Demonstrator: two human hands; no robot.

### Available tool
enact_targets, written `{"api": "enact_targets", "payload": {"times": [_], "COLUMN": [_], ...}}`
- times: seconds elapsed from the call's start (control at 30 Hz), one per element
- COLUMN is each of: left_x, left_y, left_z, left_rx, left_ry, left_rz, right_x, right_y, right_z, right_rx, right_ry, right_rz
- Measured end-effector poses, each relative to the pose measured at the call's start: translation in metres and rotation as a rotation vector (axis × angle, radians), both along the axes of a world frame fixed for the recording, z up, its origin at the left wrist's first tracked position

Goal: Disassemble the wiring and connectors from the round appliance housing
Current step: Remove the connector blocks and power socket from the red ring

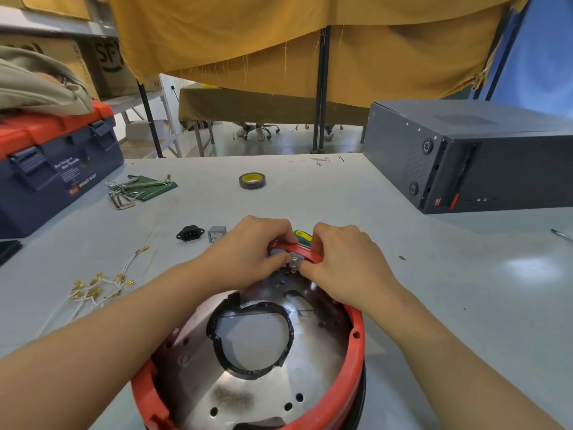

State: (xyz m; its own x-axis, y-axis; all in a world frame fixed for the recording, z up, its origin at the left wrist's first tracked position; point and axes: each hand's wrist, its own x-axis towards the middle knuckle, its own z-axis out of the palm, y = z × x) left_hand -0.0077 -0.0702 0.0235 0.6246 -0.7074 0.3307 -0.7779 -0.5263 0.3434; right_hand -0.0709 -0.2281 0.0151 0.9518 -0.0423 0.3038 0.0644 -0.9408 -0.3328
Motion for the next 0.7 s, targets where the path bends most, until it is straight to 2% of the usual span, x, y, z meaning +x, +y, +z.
{"api": "enact_targets", "payload": {"times": [0.47, 0.7], "left_x": [0.0018, 0.0021], "left_y": [-0.0017, 0.0032], "left_z": [-0.0042, -0.0058], "left_rx": [-0.031, -0.002], "left_ry": [-0.034, 0.075], "left_rz": [-0.003, -0.039], "right_x": [0.0043, 0.0026], "right_y": [-0.0025, -0.0026], "right_z": [0.0015, 0.0031], "right_rx": [-0.017, -0.055], "right_ry": [0.065, 0.094], "right_rz": [0.036, 0.031]}}
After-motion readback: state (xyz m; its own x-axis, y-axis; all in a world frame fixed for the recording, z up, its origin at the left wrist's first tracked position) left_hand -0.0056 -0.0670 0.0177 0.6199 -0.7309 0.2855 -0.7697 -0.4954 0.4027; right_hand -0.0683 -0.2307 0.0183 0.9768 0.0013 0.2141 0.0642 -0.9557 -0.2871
